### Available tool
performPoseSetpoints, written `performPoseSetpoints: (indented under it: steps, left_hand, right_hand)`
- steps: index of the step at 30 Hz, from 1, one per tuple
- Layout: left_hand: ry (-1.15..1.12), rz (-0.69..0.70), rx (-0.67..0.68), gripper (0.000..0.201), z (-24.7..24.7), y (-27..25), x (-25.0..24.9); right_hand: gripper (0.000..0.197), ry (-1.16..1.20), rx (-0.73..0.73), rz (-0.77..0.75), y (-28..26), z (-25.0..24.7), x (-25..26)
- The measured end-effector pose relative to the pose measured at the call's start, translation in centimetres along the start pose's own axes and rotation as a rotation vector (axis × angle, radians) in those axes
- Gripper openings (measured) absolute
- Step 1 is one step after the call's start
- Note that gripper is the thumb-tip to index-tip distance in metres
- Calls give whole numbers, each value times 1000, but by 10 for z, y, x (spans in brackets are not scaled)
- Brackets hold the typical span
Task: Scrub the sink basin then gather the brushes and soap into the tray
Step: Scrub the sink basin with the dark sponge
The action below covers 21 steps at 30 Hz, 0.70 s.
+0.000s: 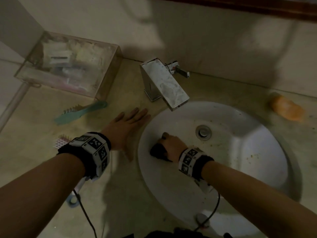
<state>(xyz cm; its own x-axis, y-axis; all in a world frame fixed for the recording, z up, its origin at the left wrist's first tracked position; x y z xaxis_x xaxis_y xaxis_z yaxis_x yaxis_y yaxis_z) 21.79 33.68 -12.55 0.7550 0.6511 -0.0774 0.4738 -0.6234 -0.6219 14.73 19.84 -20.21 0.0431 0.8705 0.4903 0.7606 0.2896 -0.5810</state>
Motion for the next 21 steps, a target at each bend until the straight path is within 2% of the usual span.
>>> performPoseSetpoints:
  steps: [2, 5, 6, 9, 11, 15, 18, 21]
  left_hand:
    - [-2, -1, -3, 140, -1, -1, -2]
    - [0, -4, -7, 141, -1, -3, -3]
    - [0, -3, -9, 141, -1, -3, -2]
    - [-2, 0, -15, 142, 0, -1, -1]
    - [-5, -3, -17, 142, 0, -1, -1]
    - [-12, 0, -18, 141, 1, 0, -1]
    - [-9, -2, -16, 143, 1, 0, 0]
    - [3, -3, -5, 142, 1, -1, -1]
  right_hand:
    - [42, 66, 4, -3, -5, -12, -7]
    - [42, 140, -152, 61, -21, -30, -23]
    - [43, 153, -138, 48, -30, -25, -21]
    - [37, 190, 68, -56, -56, 15, 13]
    - [36, 203, 120, -85, -59, 36, 29]
    - [35, 192, -1, 4, -29, 29, 25]
    - [44, 126, -87, 90, -8, 11, 14]
    - [50, 146, -94, 186, 7, -3, 1]
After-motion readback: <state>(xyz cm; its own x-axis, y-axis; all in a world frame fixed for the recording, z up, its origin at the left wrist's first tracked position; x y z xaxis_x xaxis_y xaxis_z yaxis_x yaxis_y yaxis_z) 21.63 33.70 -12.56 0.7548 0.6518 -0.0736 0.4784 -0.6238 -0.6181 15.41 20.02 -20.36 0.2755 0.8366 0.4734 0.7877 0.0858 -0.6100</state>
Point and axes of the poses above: each hand's wrist, its own y-axis towards the middle knuckle, its own z-axis out of the palm, x = y × z, the point moved 5 cm from there along y, towards the middle knuckle, and after that the axes turned 7 degrees about y, right-handed, at the moved point
